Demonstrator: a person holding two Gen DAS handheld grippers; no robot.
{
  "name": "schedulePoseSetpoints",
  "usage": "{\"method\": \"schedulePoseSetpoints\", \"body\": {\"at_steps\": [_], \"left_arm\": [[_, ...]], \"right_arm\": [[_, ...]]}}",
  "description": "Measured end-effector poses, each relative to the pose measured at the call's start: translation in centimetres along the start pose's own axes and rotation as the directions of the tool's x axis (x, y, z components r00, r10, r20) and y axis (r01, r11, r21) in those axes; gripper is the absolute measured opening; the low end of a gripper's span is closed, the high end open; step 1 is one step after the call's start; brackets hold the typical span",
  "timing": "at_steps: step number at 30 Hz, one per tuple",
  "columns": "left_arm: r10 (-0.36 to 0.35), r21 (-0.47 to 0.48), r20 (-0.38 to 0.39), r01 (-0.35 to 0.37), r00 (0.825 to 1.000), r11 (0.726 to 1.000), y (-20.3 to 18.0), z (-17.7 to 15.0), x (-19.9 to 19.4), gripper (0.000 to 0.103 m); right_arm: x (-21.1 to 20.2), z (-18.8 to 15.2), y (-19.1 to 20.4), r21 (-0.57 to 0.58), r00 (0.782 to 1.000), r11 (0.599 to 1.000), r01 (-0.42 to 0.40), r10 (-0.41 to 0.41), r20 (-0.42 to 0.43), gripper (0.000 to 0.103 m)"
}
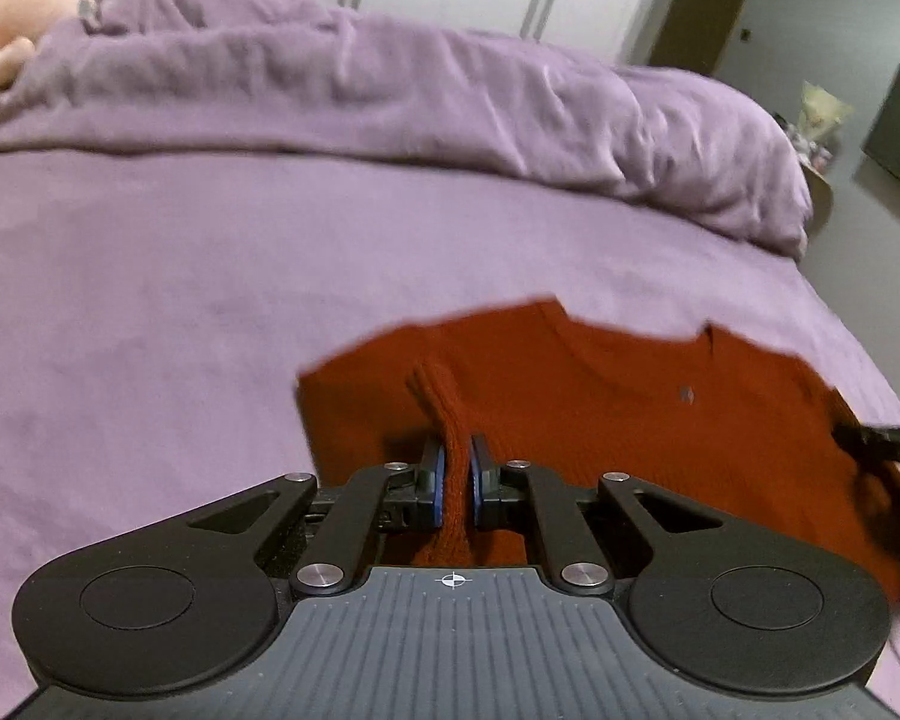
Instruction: Fold small clothes
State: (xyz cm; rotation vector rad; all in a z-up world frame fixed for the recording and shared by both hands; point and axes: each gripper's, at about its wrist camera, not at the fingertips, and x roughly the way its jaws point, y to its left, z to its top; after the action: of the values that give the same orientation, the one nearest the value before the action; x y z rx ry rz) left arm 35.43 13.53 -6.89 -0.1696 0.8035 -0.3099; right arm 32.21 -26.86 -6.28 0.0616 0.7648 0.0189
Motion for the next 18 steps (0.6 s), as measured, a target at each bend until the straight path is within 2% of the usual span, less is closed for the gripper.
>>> {"method": "schedulePoseSetpoints", "body": {"at_steps": [2,5,8,9,10,13,15,18], "left_arm": [[-0.019,0.007,-0.022,0.019,1.0,1.0,0.2,-0.7,0.3,0.021],[-0.025,0.024,-0.05,0.026,0.998,0.999,0.3,-1.4,0.8,0.033],[-0.032,0.013,-0.045,0.033,0.998,0.999,0.3,-1.8,0.8,0.03],[-0.04,0.015,-0.041,0.04,0.998,0.999,0.2,-1.9,0.7,0.017],[-0.036,0.034,-0.033,0.037,0.999,0.999,0.0,-1.9,0.5,0.008],[0.012,0.094,0.019,-0.014,1.0,0.996,-0.7,-1.5,-0.6,0.008],[0.008,0.071,0.068,-0.013,0.998,0.997,-0.6,-0.5,-1.8,0.008],[-0.015,0.039,0.16,0.009,0.987,0.999,-0.6,1.8,-3.8,0.008]], "right_arm": [[0.3,-0.5,-0.5,0.029,1.0,0.999,-0.02,0.021,-0.012,0.016],[0.5,-0.7,-0.6,0.031,0.999,0.999,-0.036,0.037,-0.012,0.017],[1.0,-0.5,-0.3,0.028,0.999,0.999,-0.027,0.028,-0.023,0.017],[0.9,-0.5,0.0,0.011,1.0,1.0,-0.015,0.015,-0.019,0.017],[0.8,-0.4,0.4,-0.007,1.0,1.0,0.003,-0.003,-0.014,0.015],[-0.2,-0.4,1.6,-0.052,0.997,0.996,0.067,-0.064,0.047,0.009],[-1.0,-0.3,2.2,-0.091,0.988,0.988,0.124,-0.115,0.1,0.006],[-2.2,0.6,2.7,-0.13,0.974,0.977,0.168,-0.144,0.175,0.005]]}}
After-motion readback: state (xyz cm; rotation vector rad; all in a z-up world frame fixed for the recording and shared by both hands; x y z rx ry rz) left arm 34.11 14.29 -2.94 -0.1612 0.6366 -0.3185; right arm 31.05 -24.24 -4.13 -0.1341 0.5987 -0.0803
